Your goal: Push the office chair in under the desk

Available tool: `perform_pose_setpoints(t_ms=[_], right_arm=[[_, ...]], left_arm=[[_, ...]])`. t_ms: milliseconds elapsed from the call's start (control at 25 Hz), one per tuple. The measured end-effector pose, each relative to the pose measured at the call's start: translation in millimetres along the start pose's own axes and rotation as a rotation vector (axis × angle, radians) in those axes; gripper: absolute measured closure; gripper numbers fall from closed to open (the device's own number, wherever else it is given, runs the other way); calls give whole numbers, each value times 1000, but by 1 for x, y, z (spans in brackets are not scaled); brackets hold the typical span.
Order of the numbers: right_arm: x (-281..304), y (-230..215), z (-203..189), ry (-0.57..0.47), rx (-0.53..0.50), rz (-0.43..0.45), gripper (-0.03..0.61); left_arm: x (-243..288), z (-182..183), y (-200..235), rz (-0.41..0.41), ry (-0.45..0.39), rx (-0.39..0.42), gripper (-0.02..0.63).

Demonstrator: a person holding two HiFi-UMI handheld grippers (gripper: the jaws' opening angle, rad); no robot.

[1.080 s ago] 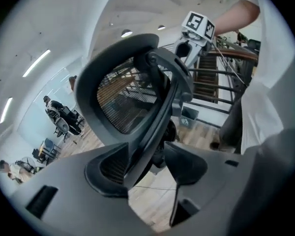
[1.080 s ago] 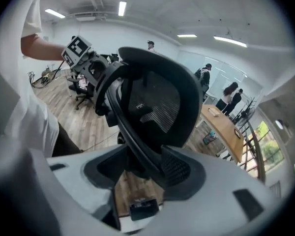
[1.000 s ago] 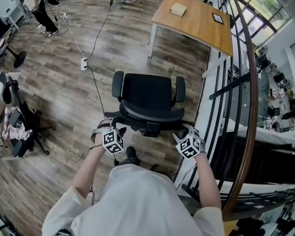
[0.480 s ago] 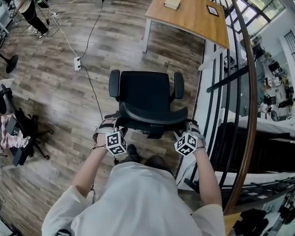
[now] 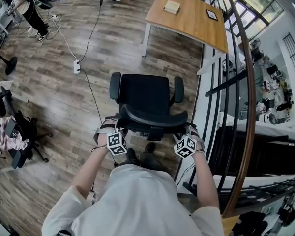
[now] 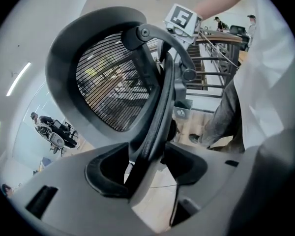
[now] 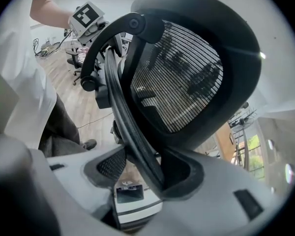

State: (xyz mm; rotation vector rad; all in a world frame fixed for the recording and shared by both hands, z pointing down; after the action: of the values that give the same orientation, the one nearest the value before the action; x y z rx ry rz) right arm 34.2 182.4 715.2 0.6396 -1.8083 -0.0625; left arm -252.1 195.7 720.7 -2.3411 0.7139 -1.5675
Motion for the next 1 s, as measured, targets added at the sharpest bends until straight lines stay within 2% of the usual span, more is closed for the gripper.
perform_pose_setpoints(t_ms=[360, 1000], right_arm=[[15, -21, 11, -6, 15, -18, 370], [51, -93, 18, -40, 28, -46, 370]], left_arm=[[22, -4, 35, 17, 5, 29, 388], [80, 17, 109, 17, 30, 44, 370]])
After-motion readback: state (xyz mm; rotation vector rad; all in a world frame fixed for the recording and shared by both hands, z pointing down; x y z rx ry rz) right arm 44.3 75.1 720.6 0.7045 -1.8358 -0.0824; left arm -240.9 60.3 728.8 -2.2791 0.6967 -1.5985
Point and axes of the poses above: the fingertips, and each gripper's own axes: x forward along the fingers, y to its left, z out of its top, the point moved 5 cm from there along -x, backward along the fingers, and after that the axes turned 5 degrees about x, right-handed, at the moved point
